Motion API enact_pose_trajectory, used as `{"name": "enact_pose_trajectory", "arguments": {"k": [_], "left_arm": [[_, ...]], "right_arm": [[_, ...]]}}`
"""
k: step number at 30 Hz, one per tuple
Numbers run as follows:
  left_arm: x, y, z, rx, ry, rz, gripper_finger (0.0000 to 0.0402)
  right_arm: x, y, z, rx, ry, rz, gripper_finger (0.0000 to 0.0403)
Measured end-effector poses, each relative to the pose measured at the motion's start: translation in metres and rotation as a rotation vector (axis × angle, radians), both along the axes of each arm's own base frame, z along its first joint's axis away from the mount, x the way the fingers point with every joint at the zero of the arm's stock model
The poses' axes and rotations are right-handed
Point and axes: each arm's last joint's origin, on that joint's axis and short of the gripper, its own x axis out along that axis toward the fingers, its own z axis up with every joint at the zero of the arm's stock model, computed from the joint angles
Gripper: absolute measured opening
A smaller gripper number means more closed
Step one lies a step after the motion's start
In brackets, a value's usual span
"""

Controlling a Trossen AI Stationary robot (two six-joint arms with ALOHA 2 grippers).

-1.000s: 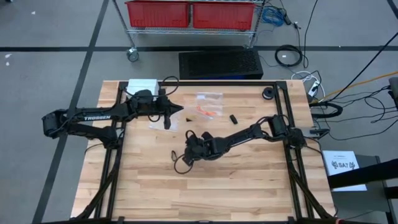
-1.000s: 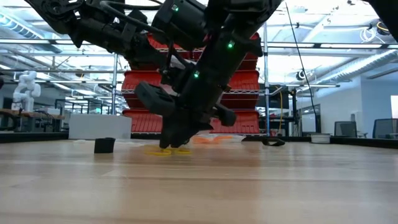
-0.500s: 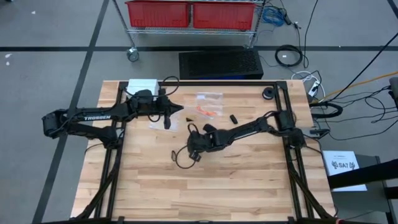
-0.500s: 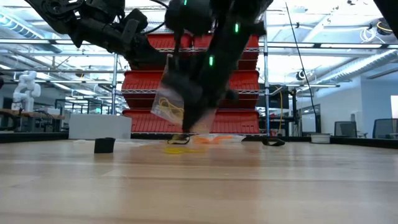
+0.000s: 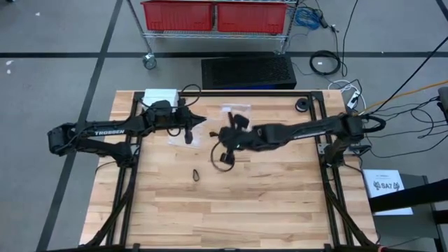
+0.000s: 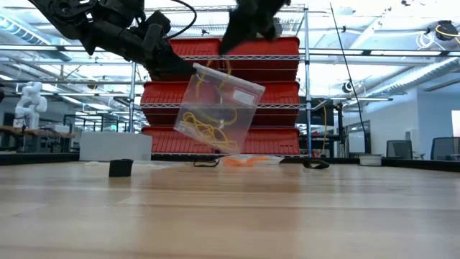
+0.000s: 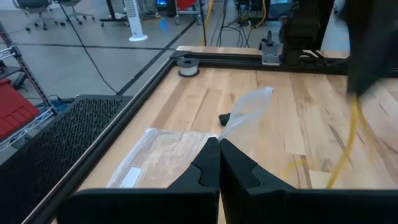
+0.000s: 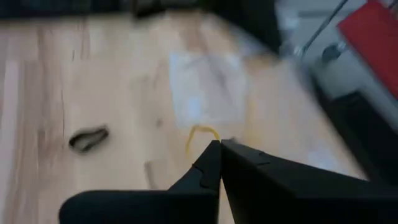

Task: Sort rubber bands
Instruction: Put the yellow rubber band into the bottom zip lock bag

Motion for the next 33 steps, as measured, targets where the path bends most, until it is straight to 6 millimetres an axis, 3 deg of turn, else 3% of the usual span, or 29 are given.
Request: {"name": "enact_pose_trajectory", "arguments": {"k": [7,11,27,33], "left_arm": [[0.0,0.0,0.0,-0.024,-0.006,-0.001,0.0],[0.001,-0.002,0.0,-0.031,-0.007,-0.012,0.0],[0.002,-0.005,0.0,-0.032,-0.007,-0.029,0.0],[0.002,-0.005,0.0,-0.031,-0.007,-0.029,0.0]], "right_arm": [[-0.016,-0.016,0.038,-0.117,-0.108,-0.003,0.0],[-0.017,-0.022,0.05,-0.161,-0.118,-0.012,0.0],[-0.021,-0.029,0.083,-0.289,-0.156,-0.094,0.0],[-0.021,-0.029,0.082,-0.284,-0.145,-0.095,0.0]]}}
